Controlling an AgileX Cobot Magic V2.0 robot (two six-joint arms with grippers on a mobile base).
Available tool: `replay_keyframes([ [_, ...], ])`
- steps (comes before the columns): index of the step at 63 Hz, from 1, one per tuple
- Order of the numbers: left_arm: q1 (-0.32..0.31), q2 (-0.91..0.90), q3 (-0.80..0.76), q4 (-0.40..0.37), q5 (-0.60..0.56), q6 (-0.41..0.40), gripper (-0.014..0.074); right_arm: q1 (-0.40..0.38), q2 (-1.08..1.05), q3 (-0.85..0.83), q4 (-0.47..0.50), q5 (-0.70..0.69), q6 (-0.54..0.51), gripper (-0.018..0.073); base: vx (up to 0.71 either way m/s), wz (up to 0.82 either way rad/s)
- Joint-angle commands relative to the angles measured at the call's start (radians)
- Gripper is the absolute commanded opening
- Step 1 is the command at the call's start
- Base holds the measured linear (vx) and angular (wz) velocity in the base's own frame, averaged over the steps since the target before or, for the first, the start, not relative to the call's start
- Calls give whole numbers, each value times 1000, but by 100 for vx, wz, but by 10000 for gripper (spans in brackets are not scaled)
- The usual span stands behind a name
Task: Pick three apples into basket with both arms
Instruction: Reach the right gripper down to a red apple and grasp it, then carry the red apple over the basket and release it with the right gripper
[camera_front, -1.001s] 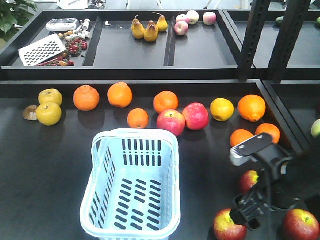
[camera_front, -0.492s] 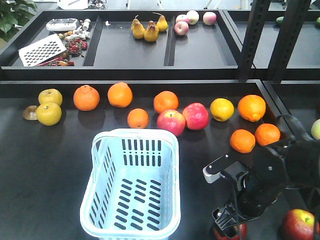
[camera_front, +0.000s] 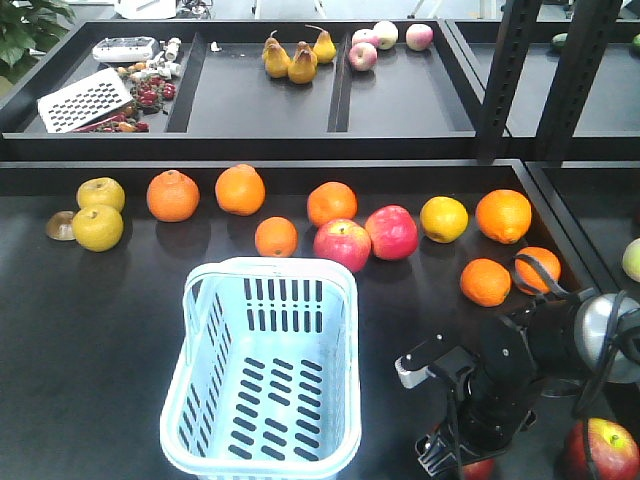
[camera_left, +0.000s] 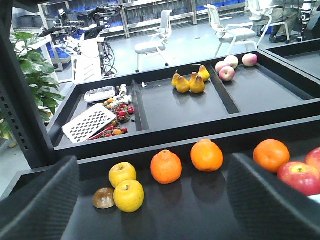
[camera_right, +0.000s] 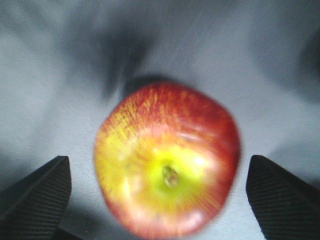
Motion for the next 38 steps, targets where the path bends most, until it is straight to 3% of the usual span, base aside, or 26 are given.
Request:
replay_keyframes([
  [1, 2, -2, -24, 20, -49, -12, 572, 1, -31, -24, 0, -19, 3, 626, 0, 0],
  [19, 2, -2, -24, 20, -49, -12, 572, 1, -33, -24, 9, 7, 4, 354, 0, 0],
  [26, 2, -2, -24, 20, -49, -12, 572, 1, -43, -24, 18, 34, 16, 304, 0, 0],
  [38, 2, -2, -24, 20, -49, -12, 572, 1, -119, -24, 15, 77, 41, 299, 0, 0],
])
